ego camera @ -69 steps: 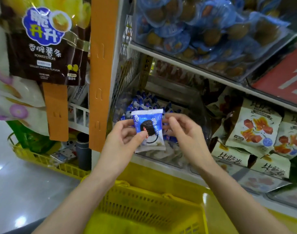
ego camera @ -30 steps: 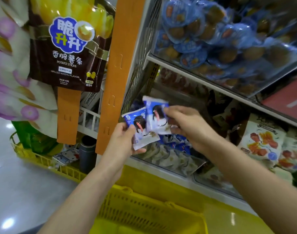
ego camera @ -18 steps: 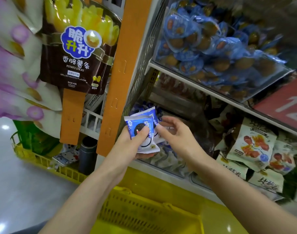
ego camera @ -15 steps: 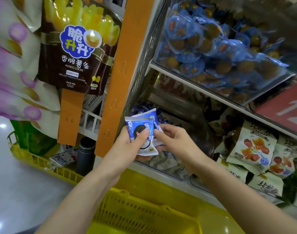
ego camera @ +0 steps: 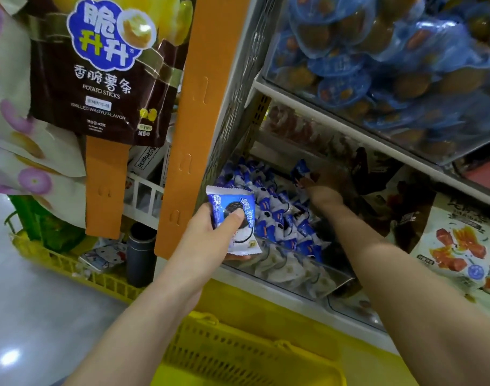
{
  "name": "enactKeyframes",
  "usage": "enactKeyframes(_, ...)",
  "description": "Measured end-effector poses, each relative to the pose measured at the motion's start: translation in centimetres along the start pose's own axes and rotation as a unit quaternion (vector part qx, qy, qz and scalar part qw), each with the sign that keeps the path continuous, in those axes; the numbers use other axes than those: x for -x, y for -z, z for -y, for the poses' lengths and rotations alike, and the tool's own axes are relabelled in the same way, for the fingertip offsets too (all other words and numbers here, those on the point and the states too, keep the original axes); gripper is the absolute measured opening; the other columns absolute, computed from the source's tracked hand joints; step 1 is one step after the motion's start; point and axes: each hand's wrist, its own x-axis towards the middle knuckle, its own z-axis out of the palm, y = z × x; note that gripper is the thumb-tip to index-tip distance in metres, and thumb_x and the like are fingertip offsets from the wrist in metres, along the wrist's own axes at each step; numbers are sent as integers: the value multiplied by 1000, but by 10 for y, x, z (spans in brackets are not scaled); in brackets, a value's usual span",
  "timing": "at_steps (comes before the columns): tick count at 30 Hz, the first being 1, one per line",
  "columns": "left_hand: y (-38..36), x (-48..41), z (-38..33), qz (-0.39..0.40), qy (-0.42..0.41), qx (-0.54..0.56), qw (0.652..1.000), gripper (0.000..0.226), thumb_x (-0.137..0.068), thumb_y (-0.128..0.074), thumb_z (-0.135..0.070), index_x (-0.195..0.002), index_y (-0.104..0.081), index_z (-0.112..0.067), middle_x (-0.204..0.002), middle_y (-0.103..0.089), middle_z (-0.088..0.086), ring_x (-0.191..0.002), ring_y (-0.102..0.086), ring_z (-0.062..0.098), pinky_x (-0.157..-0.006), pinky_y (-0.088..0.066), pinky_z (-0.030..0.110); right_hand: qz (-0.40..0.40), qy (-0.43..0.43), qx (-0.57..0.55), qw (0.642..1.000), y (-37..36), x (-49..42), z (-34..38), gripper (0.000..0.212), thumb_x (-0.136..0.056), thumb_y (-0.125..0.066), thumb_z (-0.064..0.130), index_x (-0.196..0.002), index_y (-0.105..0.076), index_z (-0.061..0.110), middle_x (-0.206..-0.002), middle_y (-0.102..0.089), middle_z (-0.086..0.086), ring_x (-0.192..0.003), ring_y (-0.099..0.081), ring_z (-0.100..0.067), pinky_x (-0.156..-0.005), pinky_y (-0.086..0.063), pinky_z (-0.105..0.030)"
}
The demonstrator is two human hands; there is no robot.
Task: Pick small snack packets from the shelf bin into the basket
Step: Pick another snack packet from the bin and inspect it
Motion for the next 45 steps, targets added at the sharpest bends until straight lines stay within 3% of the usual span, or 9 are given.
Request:
enactKeyframes(5, 2, -7, 2, 5, -4, -23, 1000, 16, -93, -53, -30, -108, -57, -25, -104, -68, 1, -95, -66, 15, -88, -54, 39, 29, -27, 66, 997, -20, -18, -3, 36, -93, -54, 29, -121, -52, 8, -122, -55, -15, -105, -55, -28, -80, -40, -32)
enactKeyframes(8, -1, -8, 4, 16, 2, -17, 1000, 16, -93, -52, -29, -108, -57, -27, -99, -69, -5, -77, -67, 0, -55, -51, 11, 17, -37, 60, 997, -28, -26, 1, 34, -89, -59, 18, -121, -55, 9, -121, -58, -14, -100, -57, -26, -80, -46, -33)
enactKeyframes(11, -2, -9, 6, 15, 3, -34, 999, 18, -93, -52, -32, -110, -56, -30, -97, -69, -12, -73, -63, -10, -47, -42, 3, 37, -28, 19, 999, -32, -32, -4, 33, -90, -58, 18, -122, -56, 9, -123, -57, -14, -106, -57, -28, -93, -47, -40)
enactKeyframes(18, -2, -12, 8, 11, 8, -41, 999, 22, -93, -52, -30, -114, -54, -28, -96, -67, -14, -71, -61, -15, -46, -40, 0, 116, -7, 105, 988, -22, -30, -7, 26, -91, -54, 4, -116, -58, 3, -123, -56, -18, -114, -53, -31, -101, -42, -40)
enactKeyframes(22, -3, -8, 6, 20, 5, -49, 999, 23, -93, -52, -30, -116, -54, -26, -101, -67, -11, -79, -64, -8, -50, -43, 2, 70, 29, 162, 984, -17, -13, 8, 24, -95, -46, 9, -117, -53, 3, -121, -54, -17, -109, -53, -29, -95, -45, -39)
enactKeyframes(28, -7, 5, 9, 42, -5, -58, 997, 20, -93, -53, -25, -112, -50, -31, -102, -64, -14, -76, -60, -16, -52, -41, -1, 41, 177, -119, 976, 12, 83, 41, 26, -100, -34, 29, -95, -58, 24, -87, -60, 7, -65, -55, 2, -55, -41, -4)
enactKeyframes(34, -12, 19, 8, 59, -18, -86, 994, 28, -93, -53, -27, -119, -49, -33, -107, -64, -12, -87, -60, -7, -62, -43, 10, 179, 240, -124, 946, 36, 170, 35, 28, -93, -50, 35, -87, -69, 14, -82, -68, -3, -72, -61, -18, -71, -51, -38)
enactKeyframes(40, -19, 35, 10, 108, -36, -107, 988, 35, -91, -55, -11, -122, -48, -24, -118, -63, -5, -108, -59, 6, -95, -47, 29, 157, 171, -238, 943, 44, 187, 20, 31, -94, -52, 24, -68, -66, 17, -55, -64, 3, -48, -55, -1, -47, -45, -13)
enactKeyframes(45, -20, 44, 19, 100, -35, -113, 988, 31, -92, -55, -14, -120, -50, -25, -113, -64, -6, -101, -62, 3, -78, -51, 14, 144, 174, -245, 943, 42, 202, 6, 26, -94, -50, 24, -79, -67, 12, -64, -67, -1, -56, -59, -4, -50, -48, -15)
